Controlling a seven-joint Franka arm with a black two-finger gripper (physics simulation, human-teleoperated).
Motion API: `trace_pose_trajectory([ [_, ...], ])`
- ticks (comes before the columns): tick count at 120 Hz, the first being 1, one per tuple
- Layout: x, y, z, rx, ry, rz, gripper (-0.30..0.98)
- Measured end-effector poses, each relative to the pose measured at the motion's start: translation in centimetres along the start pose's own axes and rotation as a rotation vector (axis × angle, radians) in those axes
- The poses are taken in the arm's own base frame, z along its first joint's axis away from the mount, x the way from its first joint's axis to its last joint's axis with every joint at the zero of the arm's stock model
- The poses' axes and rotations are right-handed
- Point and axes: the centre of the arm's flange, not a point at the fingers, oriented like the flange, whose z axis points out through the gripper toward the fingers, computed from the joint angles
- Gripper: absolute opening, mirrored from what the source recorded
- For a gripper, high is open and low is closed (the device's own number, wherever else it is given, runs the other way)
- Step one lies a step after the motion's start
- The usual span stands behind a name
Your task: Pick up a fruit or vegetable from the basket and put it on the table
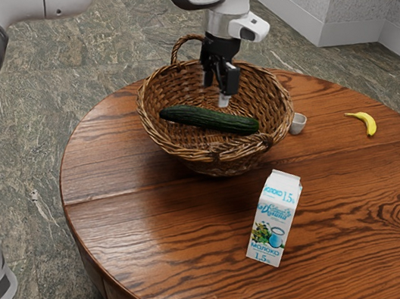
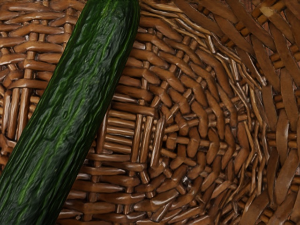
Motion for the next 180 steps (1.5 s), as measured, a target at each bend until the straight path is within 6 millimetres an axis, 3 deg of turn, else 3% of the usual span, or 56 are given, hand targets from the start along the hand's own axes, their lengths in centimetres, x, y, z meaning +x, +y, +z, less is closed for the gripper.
trace_pose_trajectory([
  [3,3.9,0.0,-0.4,-0.021,0.030,0.033,0.68],
  [6,6.1,-3.4,-0.4,-0.019,0.051,0.006,0.68],
  [11,6.9,-11.4,-0.7,-0.009,0.074,-0.065,0.68],
  [17,7.0,-15.1,-0.9,-0.010,0.088,-0.051,0.68],
  [26,7.1,-16.2,-0.9,-0.021,0.096,0.039,0.68],
  [60,7.0,-16.3,-1.2,-0.036,0.108,0.358,0.68],
  [63,6.5,-16.2,-3.0,-0.021,0.134,0.384,0.68],
  [68,3.1,-14.8,-12.0,0.045,0.271,0.447,0.68],
  [71,0.9,-13.8,-15.9,0.069,0.333,0.489,0.68],
  [74,-0.4,-12.6,-18.1,0.080,0.364,0.538,0.68],
  [77,-0.6,-10.7,-18.6,0.088,0.358,0.605,0.69],
  [82,0.2,-6.0,-17.9,0.115,0.307,0.737,0.69],
  [87,1.3,-1.2,-16.1,0.125,0.239,0.863,0.68],
  [92,2.0,0.3,-14.4,0.119,0.185,0.923,0.68],
  [106,4.6,-1.0,-7.3,0.029,0.026,0.980,0.68],
  [110,4.5,-1.3,-5.4,-0.014,-0.010,0.995,0.68],
  [114,3.3,-1.6,-3.8,-0.055,-0.035,1.012,0.68],
  [126,-3.3,-3.6,-5.2,-0.059,0.003,1.052,0.68],
  [132,-4.9,-5.6,-5.4,-0.050,-0.006,1.040,0.68],
  [140,-6.2,-9.6,-5.4,-0.054,-0.008,0.979,0.69],
  [160,-7.6,-18.3,-3.4,-0.067,-0.039,0.779,0.69],
  [172,-5.6,-19.5,-0.3,-0.081,-0.103,0.660,0.69],
  [180,-5.0,-18.9,0.0,-0.090,-0.101,0.597,0.69],
])
